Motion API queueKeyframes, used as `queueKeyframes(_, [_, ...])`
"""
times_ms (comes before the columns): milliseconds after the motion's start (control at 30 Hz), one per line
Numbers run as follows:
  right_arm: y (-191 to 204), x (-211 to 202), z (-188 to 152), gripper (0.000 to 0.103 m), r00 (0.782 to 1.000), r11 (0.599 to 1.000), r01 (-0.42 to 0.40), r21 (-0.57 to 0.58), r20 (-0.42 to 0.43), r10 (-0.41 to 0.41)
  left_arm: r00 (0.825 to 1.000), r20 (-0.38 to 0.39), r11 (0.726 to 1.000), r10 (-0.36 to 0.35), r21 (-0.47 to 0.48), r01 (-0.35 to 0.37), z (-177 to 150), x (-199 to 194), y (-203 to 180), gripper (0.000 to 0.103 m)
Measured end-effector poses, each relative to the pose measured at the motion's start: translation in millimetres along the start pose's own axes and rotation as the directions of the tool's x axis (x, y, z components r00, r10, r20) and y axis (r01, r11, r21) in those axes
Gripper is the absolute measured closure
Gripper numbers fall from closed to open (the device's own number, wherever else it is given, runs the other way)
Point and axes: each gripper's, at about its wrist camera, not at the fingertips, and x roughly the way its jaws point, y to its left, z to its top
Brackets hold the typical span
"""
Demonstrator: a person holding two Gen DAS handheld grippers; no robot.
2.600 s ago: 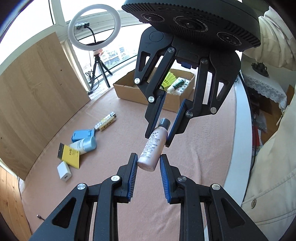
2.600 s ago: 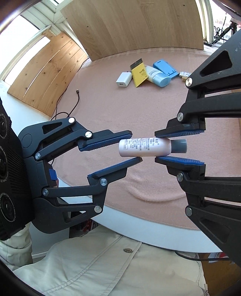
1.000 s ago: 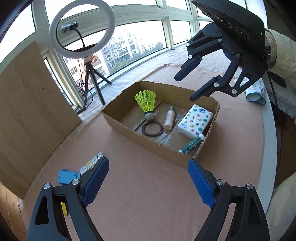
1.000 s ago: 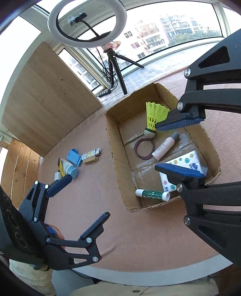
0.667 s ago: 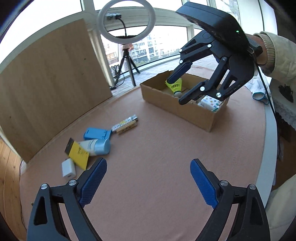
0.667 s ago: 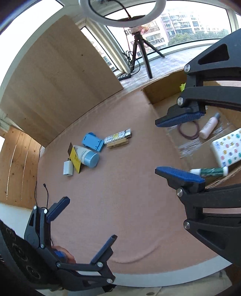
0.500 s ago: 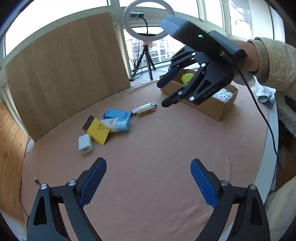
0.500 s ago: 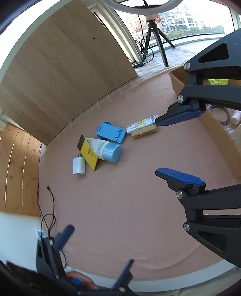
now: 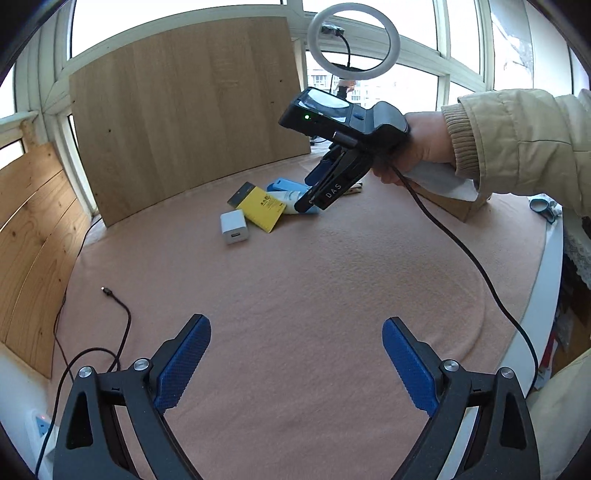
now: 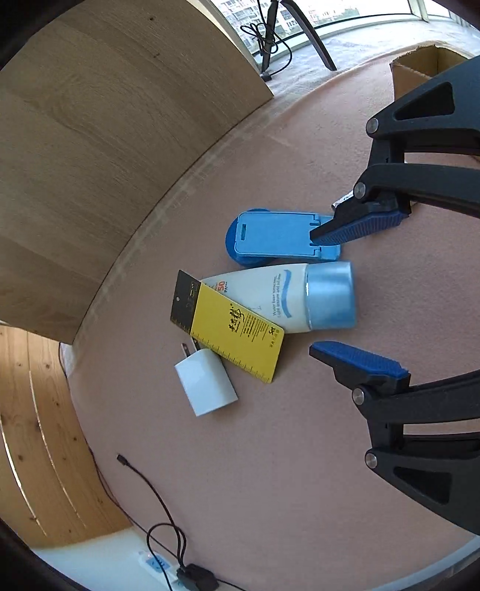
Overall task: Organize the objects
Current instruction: 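Grasp the blue cap of the white AQUA sunscreen tube with the right gripper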
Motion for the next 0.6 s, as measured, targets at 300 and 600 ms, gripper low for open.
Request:
queueKeyframes(300, [2.5,11.1,-11.3,0.063,0.998,0.997,-0.066,0.031,-0.018,0.066,0.999,-0.033,0.999,0.02,-0.029,-0.021,-7.9,1.3,0.3,0.007])
queueKeyframes(600, [41.0,-27.9,-81.4,0.064,0.984,0.983,-0.171,-0.059,-0.055,0.168,0.998,-0.06,0.999,-0.031,-0.036,0.028,1.3,33.4,-15.7,0.007])
